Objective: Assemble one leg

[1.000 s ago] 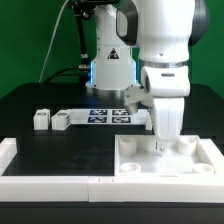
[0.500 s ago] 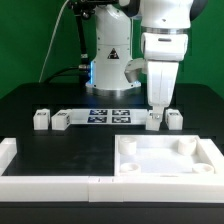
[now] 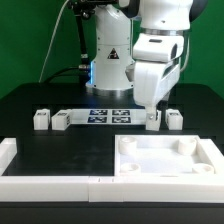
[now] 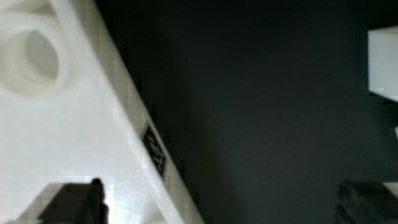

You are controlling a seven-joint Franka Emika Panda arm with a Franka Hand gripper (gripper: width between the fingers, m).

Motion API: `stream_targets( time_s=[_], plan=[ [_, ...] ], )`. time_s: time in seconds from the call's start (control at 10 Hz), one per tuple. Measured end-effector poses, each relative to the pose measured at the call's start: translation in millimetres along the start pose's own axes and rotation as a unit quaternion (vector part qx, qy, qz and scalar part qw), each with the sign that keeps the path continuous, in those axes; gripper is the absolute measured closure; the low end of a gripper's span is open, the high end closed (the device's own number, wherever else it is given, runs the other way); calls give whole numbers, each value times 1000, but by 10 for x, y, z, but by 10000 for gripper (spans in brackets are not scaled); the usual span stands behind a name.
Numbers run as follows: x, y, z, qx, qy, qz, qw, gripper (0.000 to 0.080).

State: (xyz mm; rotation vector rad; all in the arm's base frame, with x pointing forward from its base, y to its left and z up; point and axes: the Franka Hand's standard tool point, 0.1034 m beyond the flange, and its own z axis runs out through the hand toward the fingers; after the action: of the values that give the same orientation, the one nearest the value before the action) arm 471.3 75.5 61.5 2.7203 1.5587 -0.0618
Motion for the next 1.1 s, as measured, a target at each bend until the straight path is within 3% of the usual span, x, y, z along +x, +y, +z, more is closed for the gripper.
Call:
stream_targets(
  time_s=[0.3,0.7,0.9,1.1],
  plan=[
    [-41,-249,12,-2,4,166,986,151],
    [53,-582,105,11,12,376,926,151],
    [79,-594,103,23,14,461,887,151],
    [98,-615,111,27,15,503,864,151]
  ],
)
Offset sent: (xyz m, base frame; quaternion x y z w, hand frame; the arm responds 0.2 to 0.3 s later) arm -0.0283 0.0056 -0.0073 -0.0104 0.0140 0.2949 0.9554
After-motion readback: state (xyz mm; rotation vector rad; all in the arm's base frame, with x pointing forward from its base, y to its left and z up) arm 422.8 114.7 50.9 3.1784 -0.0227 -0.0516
